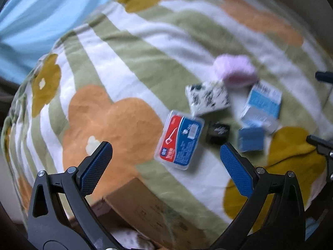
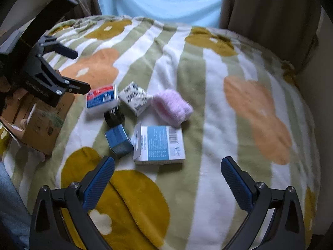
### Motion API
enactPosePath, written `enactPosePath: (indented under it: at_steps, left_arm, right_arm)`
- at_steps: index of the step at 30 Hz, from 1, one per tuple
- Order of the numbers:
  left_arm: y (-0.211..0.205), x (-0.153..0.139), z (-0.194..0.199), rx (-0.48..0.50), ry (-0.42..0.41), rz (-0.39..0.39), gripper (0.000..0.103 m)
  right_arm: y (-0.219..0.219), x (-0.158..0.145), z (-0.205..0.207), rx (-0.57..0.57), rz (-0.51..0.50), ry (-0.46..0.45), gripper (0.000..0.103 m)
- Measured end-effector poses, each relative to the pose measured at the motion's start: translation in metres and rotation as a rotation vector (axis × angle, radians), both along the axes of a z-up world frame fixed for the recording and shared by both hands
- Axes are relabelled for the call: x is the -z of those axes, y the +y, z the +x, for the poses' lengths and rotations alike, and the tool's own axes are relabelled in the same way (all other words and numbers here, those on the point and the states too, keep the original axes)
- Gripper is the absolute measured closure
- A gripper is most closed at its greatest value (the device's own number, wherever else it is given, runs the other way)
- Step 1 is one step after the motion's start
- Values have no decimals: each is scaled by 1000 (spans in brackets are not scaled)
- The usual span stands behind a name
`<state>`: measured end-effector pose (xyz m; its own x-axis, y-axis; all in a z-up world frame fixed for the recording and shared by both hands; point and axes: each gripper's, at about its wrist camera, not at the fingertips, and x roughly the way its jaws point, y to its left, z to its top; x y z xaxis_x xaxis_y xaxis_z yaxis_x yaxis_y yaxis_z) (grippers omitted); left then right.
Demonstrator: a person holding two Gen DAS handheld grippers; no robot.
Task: Organize objects
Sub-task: 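Grasp the floss pick case with the left tool while the right tool grasps the SUPER DEER box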
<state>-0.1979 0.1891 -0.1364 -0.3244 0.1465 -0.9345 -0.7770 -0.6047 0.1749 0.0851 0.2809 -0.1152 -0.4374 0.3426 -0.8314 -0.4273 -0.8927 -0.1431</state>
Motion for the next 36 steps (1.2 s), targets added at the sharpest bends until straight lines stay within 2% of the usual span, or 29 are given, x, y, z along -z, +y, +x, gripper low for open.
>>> enactPosePath:
  at_steps: [7, 12, 15, 17, 20, 25, 27, 28, 29, 36]
  left_arm:
    - [13, 44, -17, 63, -55, -150, 0]
    - [20, 55, -16, 109, -60, -183, 2]
    - [22, 63, -18, 128, -65, -208, 7]
    - [23, 66, -21, 127, -73, -212, 14]
    - [24, 67, -24, 122, -99, -198, 18]
    - [31, 73, -23, 151, -96, -226, 24]
    - [32, 75, -23, 153, -107, -227, 36]
    - [32, 76, -23, 157, -120, -225, 47]
    - [33, 77, -23, 159, -128, -225, 50]
    - [32, 73, -22, 156, -109, -219, 50]
  right_arm:
    - [15, 35, -14, 14, -66, -37, 1]
    - [22, 53, -27, 5, -100, -68, 1]
    - [25, 62, -35, -3, -102, -84, 1]
    - [27, 67, -40, -9, -91, -97, 1]
    - [31, 74, -45, -15, -94, -115, 1]
    - [31, 85, -53, -38, -76, -148, 1]
    - [33, 86, -53, -41, -82, -143, 4]
    - [34, 87, -54, -40, -93, -142, 11]
    - [35, 88, -54, -39, -99, -143, 17]
    - [30, 89, -51, -20, -88, -141, 19]
